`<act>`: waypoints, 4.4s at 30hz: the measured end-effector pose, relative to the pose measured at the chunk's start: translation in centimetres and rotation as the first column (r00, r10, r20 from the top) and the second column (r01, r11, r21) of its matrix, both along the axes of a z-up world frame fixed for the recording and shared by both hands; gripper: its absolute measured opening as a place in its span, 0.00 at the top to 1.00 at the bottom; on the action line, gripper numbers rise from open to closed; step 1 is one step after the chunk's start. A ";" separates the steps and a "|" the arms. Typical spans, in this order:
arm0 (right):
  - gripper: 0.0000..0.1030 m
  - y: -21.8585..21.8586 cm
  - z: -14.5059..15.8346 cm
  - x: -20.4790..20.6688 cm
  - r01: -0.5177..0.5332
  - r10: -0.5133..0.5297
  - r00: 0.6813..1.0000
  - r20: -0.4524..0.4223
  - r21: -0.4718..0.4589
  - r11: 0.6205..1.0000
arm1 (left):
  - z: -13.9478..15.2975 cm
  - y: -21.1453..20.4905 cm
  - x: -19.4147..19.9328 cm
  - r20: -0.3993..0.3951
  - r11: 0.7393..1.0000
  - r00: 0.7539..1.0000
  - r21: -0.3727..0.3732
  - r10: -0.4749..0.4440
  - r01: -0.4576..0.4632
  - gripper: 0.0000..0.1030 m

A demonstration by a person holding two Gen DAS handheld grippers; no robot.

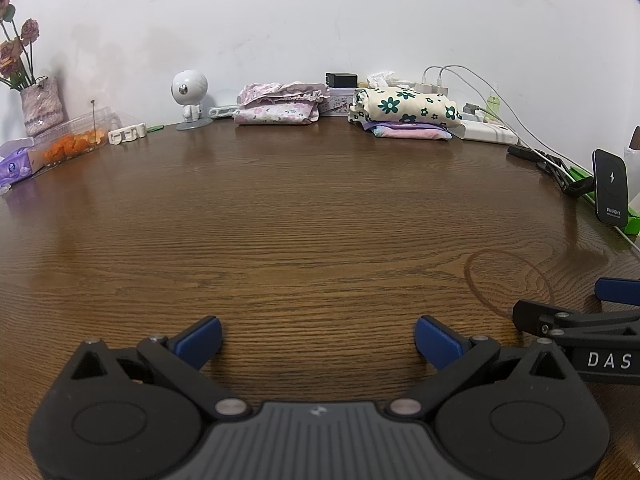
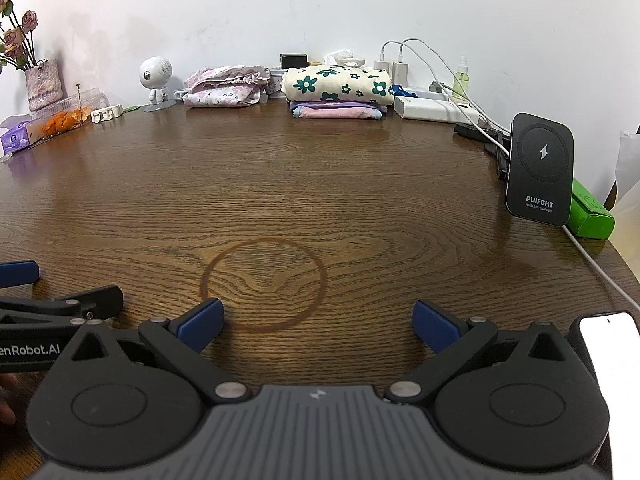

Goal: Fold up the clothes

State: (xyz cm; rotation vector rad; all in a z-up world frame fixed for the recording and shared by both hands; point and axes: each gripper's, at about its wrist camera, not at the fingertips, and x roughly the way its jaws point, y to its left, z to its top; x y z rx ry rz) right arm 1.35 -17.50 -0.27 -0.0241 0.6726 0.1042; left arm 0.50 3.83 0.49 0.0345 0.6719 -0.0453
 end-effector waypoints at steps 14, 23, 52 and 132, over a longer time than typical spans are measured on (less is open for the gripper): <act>0.01 0.0 0.0 0.0 0.000 0.000 1.000 0.000 0.000 1.000 | 0.0 0.0 0.0 0.000 1.000 1.000 0.000 -0.001 0.001 0.00; 0.01 0.0 0.0 0.0 0.000 0.000 1.000 0.000 0.000 1.000 | -0.1 0.0 0.0 0.000 1.000 1.000 0.000 0.000 0.000 0.00; 0.01 0.0 0.0 0.1 0.000 0.000 1.000 0.000 0.001 1.000 | -0.1 -0.2 0.1 0.001 0.998 0.998 0.002 0.058 -0.058 0.00; 0.01 0.0 -0.1 0.0 0.025 -0.025 1.000 0.002 -0.004 1.000 | -0.1 -0.4 0.2 0.002 0.998 0.998 0.000 0.070 -0.070 0.00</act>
